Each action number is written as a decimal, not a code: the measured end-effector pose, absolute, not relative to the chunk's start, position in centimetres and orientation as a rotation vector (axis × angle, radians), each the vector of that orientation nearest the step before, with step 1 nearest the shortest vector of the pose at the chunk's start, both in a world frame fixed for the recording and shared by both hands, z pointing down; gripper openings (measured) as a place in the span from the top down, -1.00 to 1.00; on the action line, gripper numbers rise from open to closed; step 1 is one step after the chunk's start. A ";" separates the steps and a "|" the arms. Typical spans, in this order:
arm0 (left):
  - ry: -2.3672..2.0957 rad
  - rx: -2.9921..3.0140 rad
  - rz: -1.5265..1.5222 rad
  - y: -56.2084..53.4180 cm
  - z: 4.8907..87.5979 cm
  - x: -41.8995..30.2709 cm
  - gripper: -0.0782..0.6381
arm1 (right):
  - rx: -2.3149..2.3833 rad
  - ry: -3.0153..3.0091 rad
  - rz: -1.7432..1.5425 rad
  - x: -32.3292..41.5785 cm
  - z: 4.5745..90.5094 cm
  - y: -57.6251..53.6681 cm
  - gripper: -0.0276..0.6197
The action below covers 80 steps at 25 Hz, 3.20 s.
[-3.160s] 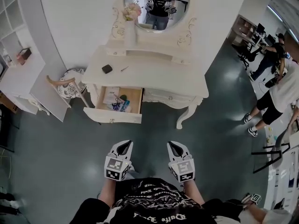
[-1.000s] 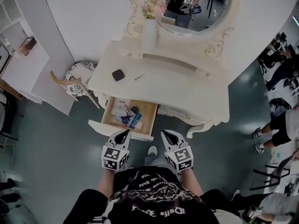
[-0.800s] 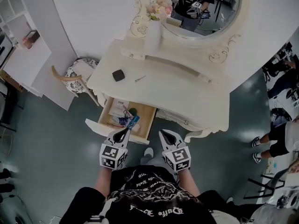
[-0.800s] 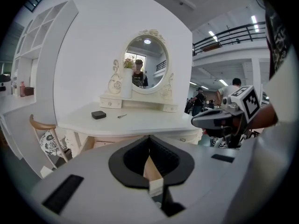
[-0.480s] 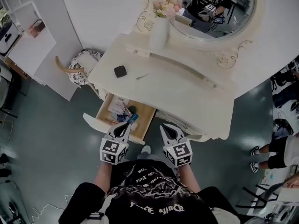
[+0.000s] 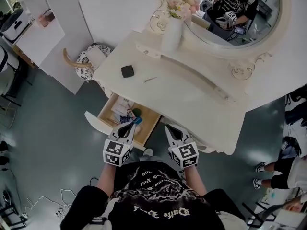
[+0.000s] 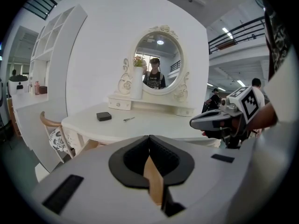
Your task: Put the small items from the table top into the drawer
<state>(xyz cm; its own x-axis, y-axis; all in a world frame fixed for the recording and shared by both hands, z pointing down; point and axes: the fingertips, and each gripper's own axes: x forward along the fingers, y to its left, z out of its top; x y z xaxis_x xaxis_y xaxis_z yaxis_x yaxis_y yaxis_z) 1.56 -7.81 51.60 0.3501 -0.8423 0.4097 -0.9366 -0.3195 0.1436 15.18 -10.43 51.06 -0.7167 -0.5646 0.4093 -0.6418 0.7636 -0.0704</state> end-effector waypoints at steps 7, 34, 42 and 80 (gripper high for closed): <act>-1.616 2.226 0.354 -8.3 51.7 0.3 0.74 | 0.862 -2.594 0.270 13.6 51.1 -11.7 0.88; -1.509 2.259 0.365 -13.5 51.7 -9.2 0.74 | 1.170 -2.463 0.310 5.4 49.7 -20.7 0.87; -1.474 2.277 0.369 -15.0 52.2 -10.3 0.74 | 1.257 -2.428 0.408 3.6 50.3 -23.6 0.56; -1.433 2.184 0.512 -17.1 55.5 -21.2 0.73 | 1.696 -1.899 0.942 1.0 59.7 -33.2 0.37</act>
